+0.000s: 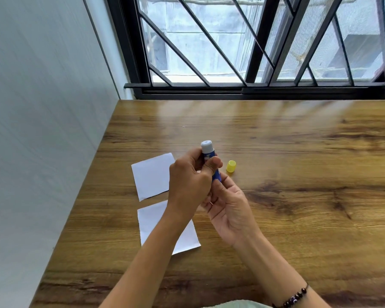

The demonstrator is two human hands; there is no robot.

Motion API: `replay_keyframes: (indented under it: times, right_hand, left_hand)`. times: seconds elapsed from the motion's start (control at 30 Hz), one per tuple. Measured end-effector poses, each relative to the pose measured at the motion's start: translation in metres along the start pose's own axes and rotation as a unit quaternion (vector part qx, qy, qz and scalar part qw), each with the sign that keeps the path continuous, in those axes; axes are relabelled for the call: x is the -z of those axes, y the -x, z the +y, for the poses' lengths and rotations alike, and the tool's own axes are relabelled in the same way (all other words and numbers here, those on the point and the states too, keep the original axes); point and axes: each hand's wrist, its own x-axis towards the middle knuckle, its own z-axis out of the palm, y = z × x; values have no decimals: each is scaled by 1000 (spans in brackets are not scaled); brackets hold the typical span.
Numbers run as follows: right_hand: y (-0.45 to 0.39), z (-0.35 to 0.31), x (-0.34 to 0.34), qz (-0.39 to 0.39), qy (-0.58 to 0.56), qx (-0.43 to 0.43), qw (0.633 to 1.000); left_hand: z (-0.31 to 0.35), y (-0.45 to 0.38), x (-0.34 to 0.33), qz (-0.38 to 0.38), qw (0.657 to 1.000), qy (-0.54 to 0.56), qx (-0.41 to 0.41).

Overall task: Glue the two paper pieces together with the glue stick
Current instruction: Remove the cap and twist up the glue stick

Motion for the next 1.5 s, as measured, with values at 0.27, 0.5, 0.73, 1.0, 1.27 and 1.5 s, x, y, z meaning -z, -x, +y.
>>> replay_keyframes:
  times: [0.27,0.5,0.73,1.0,1.27,1.5]
  right_hand:
    - [2,-1,-5,37,-10,-19,999]
    - [1,0,-5,27,13,-51,998]
    - [5,-1,-5,-14,27,-11,999]
    - [6,0,-4,-6,51,-7,999]
    - [1,8,-6,-22,46,16,999]
    - [-13,2,-3,73,71,10,995]
  left_hand:
    - [1,1,0,1,1000,-4,-15]
    - [-1,0,2,1,1000,3,-10]
    - [-3,0,6,4,1000,1,-7]
    - [-5,3,5,8,1000,-1,-19]
    - [-19,2,12,-25,978,165,123]
    - [-41,1,25,-53,989,72,114]
